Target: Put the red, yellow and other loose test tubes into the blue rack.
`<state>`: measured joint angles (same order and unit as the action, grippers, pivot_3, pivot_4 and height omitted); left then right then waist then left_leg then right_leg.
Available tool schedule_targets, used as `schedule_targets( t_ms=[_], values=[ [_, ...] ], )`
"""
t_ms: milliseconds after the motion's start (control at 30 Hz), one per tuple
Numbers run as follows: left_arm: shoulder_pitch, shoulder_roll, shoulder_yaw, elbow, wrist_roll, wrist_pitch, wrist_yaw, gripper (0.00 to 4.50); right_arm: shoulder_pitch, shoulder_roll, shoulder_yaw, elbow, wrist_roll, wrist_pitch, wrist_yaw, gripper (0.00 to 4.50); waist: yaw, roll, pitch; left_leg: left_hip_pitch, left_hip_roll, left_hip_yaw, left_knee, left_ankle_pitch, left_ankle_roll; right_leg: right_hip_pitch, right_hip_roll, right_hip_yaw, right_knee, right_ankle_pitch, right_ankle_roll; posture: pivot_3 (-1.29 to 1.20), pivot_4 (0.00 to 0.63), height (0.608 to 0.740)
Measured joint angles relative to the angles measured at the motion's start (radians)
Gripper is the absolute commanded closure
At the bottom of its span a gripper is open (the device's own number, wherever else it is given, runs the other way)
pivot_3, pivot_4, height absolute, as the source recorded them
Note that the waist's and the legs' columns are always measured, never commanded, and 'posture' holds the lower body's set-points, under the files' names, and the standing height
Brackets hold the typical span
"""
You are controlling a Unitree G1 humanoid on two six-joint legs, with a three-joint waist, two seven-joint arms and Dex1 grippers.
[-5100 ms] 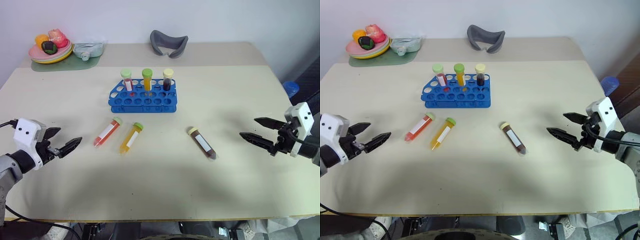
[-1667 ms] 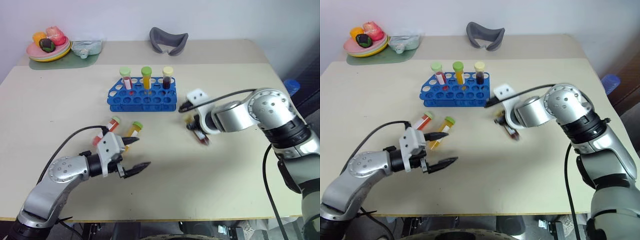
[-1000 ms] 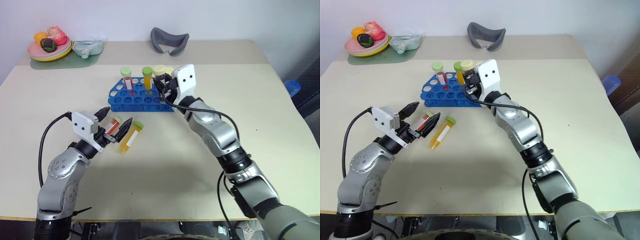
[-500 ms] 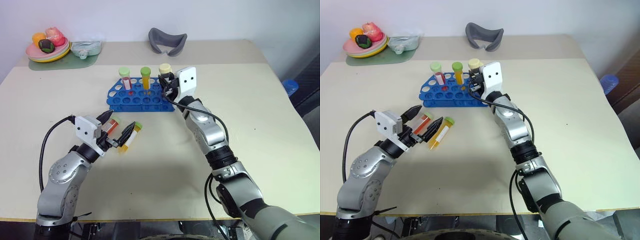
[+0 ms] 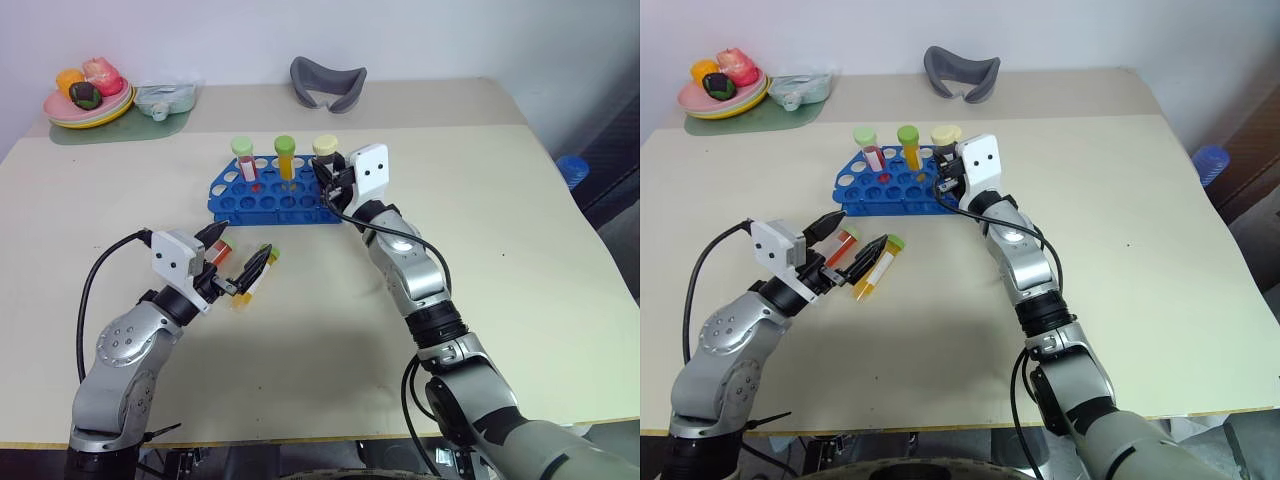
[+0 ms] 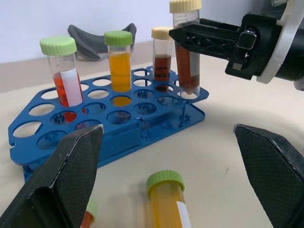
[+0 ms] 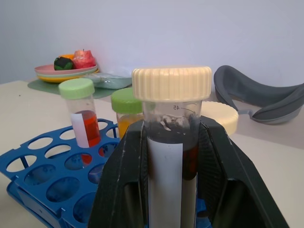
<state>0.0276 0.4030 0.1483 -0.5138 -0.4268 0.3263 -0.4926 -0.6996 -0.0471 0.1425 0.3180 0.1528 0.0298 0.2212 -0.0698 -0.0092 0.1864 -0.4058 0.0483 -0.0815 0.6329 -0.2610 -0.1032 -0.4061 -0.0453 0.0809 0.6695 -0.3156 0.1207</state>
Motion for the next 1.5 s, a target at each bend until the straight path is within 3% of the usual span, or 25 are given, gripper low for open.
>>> schedule_targets(
  t_ms=[633, 867, 900, 1033, 1133, 1267, 1367, 1500],
  values=[
    [-0.002, 0.000, -0.015, 0.000, 0.000, -0.001, -0.006, 0.00, -0.048, 0.037, -0.035, 0.164, -0.052, -0.106, 0.004, 3.67, -0.001, 0.000, 0.000, 0.000, 0.000, 0.000, 0.000, 0.000, -0.001, 0.000, 0.000, 0.000, 0.001, 0.000, 0.000, 0.00, 0.150, 0.740],
    [-0.002, 0.000, -0.015, 0.000, 0.000, 0.006, 0.006, 0.00, -0.037, 0.041, -0.052, 0.146, -0.049, -0.124, 0.052, 0.21, -0.001, 0.000, 0.000, 0.001, 0.000, 0.000, 0.000, 0.000, -0.001, 0.000, 0.000, 0.000, 0.001, 0.000, 0.000, 0.00, 0.150, 0.740],
    [-0.003, 0.000, -0.016, 0.000, 0.000, 0.013, 0.009, 0.00, -0.031, 0.040, -0.052, 0.128, -0.050, -0.125, 0.052, 0.03, -0.001, 0.000, 0.000, 0.001, 0.000, 0.000, 0.000, 0.000, -0.001, 0.000, 0.000, 0.000, 0.001, 0.000, 0.000, 0.00, 0.150, 0.740],
    [-0.016, 0.012, -0.018, -0.011, 0.000, 0.043, 0.019, 0.00, 0.009, 0.015, -0.056, -0.009, -0.049, -0.110, 0.060, 0.03, 0.000, 0.000, 0.000, 0.000, 0.000, 0.000, 0.000, 0.000, -0.001, 0.000, 0.000, 0.000, 0.001, 0.000, 0.000, 0.00, 0.150, 0.740],
    [-0.039, 0.031, -0.019, -0.038, 0.000, 0.079, 0.023, 0.00, 0.047, -0.045, -0.065, -0.139, -0.037, -0.058, 0.094, 0.03, 0.002, 0.000, 0.000, 0.000, 0.000, 0.000, 0.000, 0.000, -0.001, 0.001, 0.000, 0.000, 0.000, 0.000, 0.000, 0.00, 0.150, 0.740],
    [-0.077, 0.114, -0.048, -0.064, 0.018, 0.207, 0.046, 0.00, 0.135, -0.219, -0.071, -0.312, 0.010, 0.064, 0.233, 0.03, 0.003, 0.000, 0.000, 0.000, 0.000, -0.001, 0.000, 0.000, -0.001, 0.001, 0.000, 0.000, 0.000, 0.000, 0.000, 0.00, 0.150, 0.740],
    [-0.166, 0.214, -0.092, -0.086, 0.014, 0.427, 0.062, 0.00, 0.245, -0.432, -0.049, -0.458, 0.052, 0.163, 0.436, 0.03, 0.007, 0.000, 0.000, 0.000, -0.001, -0.001, 0.000, 0.000, 0.000, 0.002, 0.000, 0.000, -0.001, 0.000, 0.000, 0.00, 0.150, 0.740],
    [-0.302, 0.285, -0.158, -0.103, -0.020, 0.660, 0.060, 0.00, 0.324, -0.575, -0.020, -0.574, 0.089, 0.233, 0.604, 0.03, -0.003, 0.000, 0.000, 0.002, 0.000, -0.001, 0.000, 0.000, 0.000, 0.003, 0.001, 0.000, 0.000, 0.000, 0.000, 0.00, 0.150, 0.740]
  ],
)
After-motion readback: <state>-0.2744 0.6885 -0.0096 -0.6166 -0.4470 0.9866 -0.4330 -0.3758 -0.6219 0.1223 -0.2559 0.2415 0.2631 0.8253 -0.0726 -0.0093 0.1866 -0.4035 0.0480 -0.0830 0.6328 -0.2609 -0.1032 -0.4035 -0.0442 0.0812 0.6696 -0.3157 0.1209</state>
